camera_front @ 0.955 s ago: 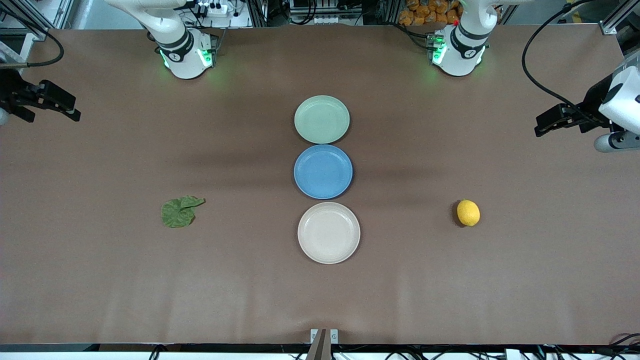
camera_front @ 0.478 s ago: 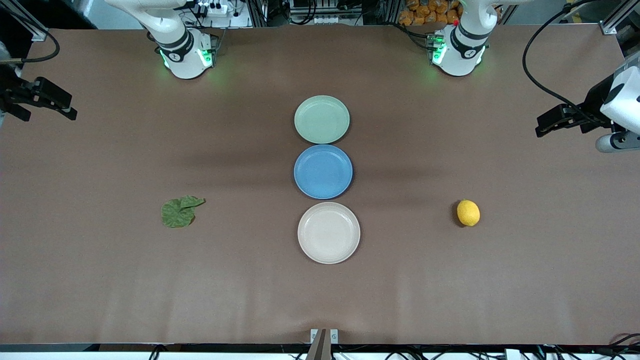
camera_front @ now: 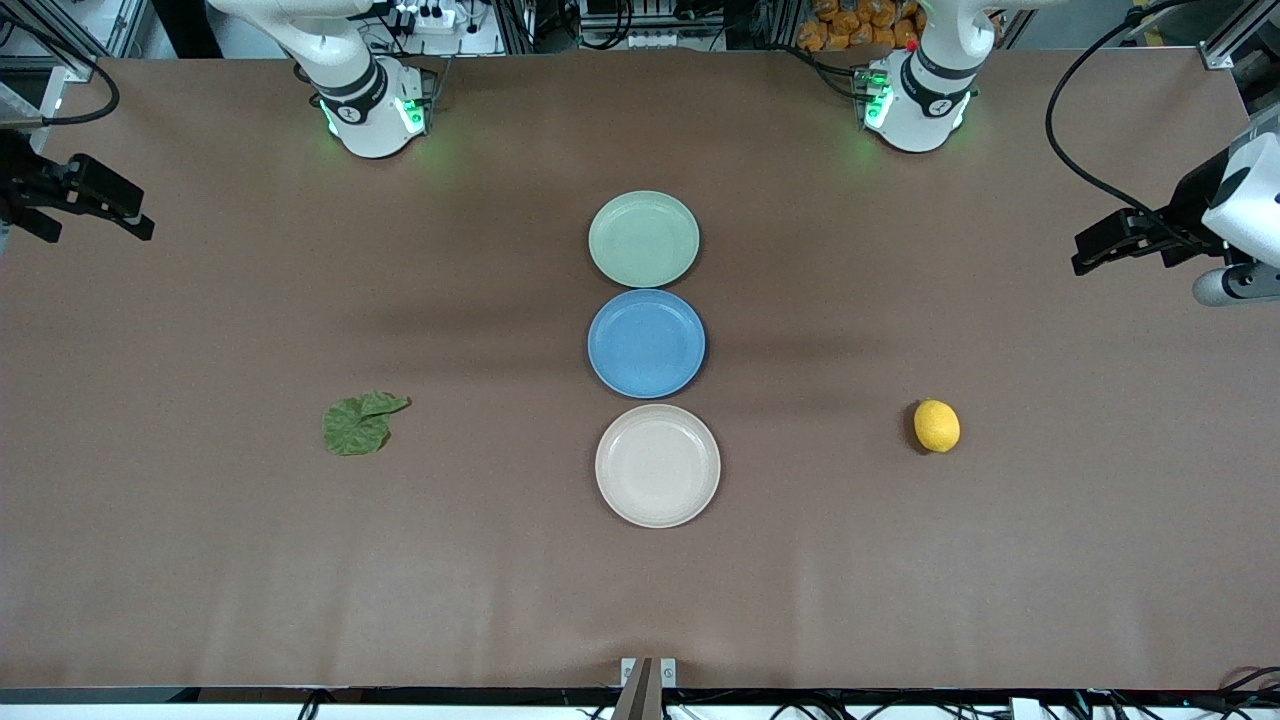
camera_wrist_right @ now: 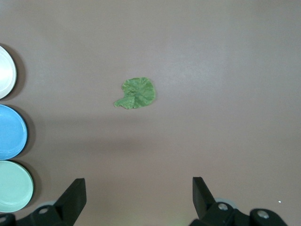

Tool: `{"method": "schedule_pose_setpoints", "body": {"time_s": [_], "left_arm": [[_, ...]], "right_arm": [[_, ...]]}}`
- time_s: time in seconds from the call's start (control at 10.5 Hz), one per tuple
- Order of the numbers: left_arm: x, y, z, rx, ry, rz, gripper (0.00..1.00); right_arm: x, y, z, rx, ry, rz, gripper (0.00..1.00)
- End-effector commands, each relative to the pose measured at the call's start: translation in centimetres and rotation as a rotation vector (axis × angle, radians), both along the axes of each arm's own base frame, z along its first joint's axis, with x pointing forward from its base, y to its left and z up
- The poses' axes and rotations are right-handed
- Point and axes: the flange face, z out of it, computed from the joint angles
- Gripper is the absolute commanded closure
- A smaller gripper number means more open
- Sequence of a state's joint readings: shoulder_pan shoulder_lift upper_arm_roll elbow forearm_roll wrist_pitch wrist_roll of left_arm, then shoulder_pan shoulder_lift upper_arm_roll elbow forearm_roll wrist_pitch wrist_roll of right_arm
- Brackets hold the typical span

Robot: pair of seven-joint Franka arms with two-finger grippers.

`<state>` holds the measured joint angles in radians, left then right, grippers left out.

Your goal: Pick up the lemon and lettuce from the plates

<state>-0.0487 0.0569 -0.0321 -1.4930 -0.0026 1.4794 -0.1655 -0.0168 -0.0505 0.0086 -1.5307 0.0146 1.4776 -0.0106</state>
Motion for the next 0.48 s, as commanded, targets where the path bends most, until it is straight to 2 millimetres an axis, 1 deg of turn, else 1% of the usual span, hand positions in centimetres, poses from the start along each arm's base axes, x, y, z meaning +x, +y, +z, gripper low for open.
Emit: {"method": "schedule_pose_setpoints", "body": {"time_s": [0.0,0.38], "left_arm": [[0.04,0.18,0.3,-0.012,-0.01,0.012,0.0],[0.03,0.13,0.3,-0.009,-0.01,0.009,0.0]], "right_arm": [[0.07,-0.23,0.46,0.011,0.0,-0.012,0.0],[0.22,-0.32,0.27,0.011,0.0,-0.012,0.0]]}}
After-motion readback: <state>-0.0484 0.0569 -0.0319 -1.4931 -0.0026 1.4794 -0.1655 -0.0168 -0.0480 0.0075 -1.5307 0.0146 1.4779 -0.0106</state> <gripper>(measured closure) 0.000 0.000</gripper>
